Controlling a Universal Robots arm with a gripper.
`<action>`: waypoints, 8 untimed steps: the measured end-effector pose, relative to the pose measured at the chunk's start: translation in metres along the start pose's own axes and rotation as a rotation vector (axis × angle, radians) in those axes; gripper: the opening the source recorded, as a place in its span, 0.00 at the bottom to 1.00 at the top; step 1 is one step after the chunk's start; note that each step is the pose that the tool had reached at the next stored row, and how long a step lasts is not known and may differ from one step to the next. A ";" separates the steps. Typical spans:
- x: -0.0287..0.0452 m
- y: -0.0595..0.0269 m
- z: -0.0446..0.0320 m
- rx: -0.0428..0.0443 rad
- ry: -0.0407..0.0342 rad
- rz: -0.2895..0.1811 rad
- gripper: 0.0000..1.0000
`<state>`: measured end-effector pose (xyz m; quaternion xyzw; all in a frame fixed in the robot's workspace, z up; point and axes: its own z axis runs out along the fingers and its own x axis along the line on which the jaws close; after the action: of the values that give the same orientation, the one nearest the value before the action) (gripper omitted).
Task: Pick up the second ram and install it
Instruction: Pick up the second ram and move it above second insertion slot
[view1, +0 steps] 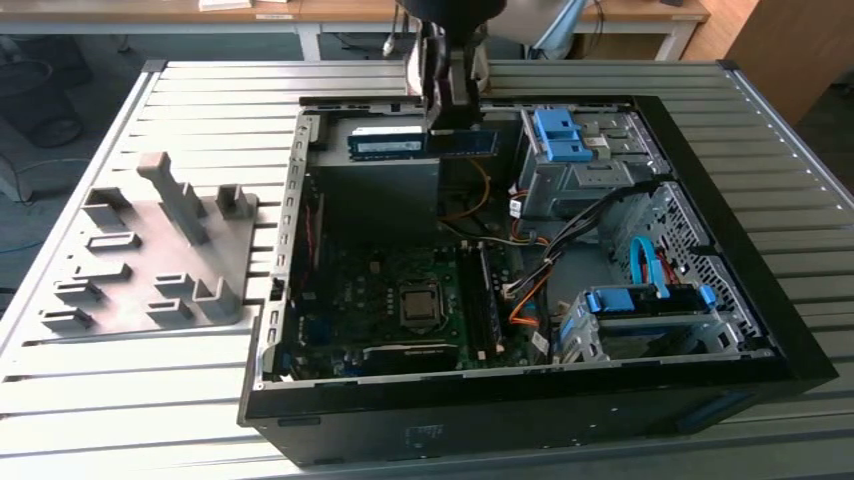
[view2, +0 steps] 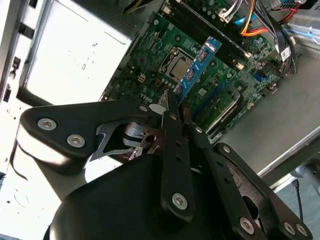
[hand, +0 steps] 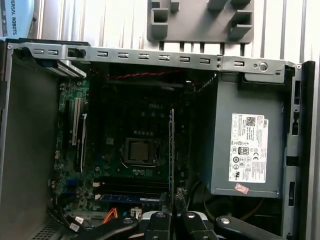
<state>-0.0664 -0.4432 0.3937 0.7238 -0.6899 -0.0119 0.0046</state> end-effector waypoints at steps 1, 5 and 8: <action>0.0006 -0.0007 0.0019 -0.0001 0.0001 0.000 0.14; 0.0094 -0.0019 0.0089 -0.0001 0.0001 0.000 0.14; 0.0162 -0.0043 0.0144 0.0001 -0.0003 0.000 0.14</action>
<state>-0.0617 -0.4590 0.3790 0.7238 -0.6899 -0.0120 0.0045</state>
